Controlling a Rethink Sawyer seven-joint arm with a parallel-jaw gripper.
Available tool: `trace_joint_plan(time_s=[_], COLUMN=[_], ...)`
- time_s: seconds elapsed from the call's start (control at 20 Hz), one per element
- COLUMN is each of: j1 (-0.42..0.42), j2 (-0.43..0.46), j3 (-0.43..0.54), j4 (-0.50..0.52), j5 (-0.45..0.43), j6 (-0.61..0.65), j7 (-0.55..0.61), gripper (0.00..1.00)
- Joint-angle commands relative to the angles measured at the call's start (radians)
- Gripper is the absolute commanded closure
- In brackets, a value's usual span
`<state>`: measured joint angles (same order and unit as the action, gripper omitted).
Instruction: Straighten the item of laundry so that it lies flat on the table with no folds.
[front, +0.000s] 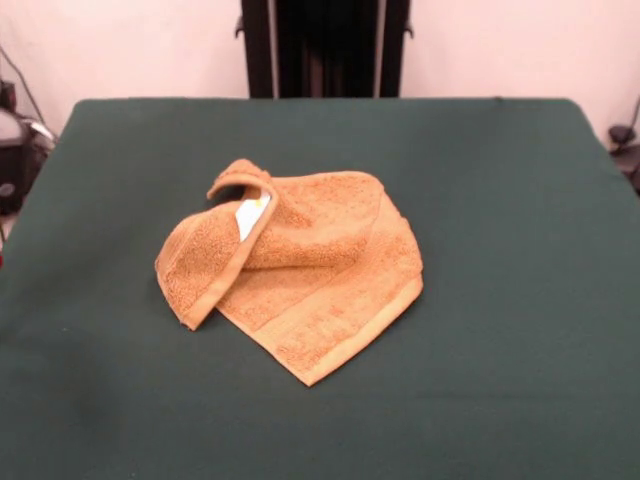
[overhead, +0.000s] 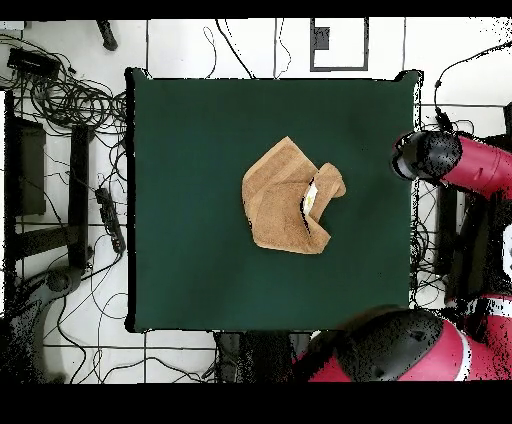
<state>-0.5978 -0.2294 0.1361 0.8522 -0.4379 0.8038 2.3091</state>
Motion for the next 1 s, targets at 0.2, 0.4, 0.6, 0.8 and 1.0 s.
trace_joint_plan(time_s=[0.2, 0.4, 0.6, 0.8, 1.0], j1=[-0.018, -0.010, -0.011, -0.009, -0.008], j2=[-0.150, -0.192, -0.226, -0.246, -0.257], j3=[0.221, 0.228, 0.238, 0.244, 0.254], j4=[0.241, 0.240, 0.238, 0.230, 0.228], j5=[0.089, 0.085, 0.087, 0.087, 0.073], j6=[0.099, 0.168, 0.237, 0.290, 0.318], j7=[-0.420, -0.475, -0.509, -0.527, -0.553], gripper=[0.00, 0.00, 0.00, 0.00, 0.00])
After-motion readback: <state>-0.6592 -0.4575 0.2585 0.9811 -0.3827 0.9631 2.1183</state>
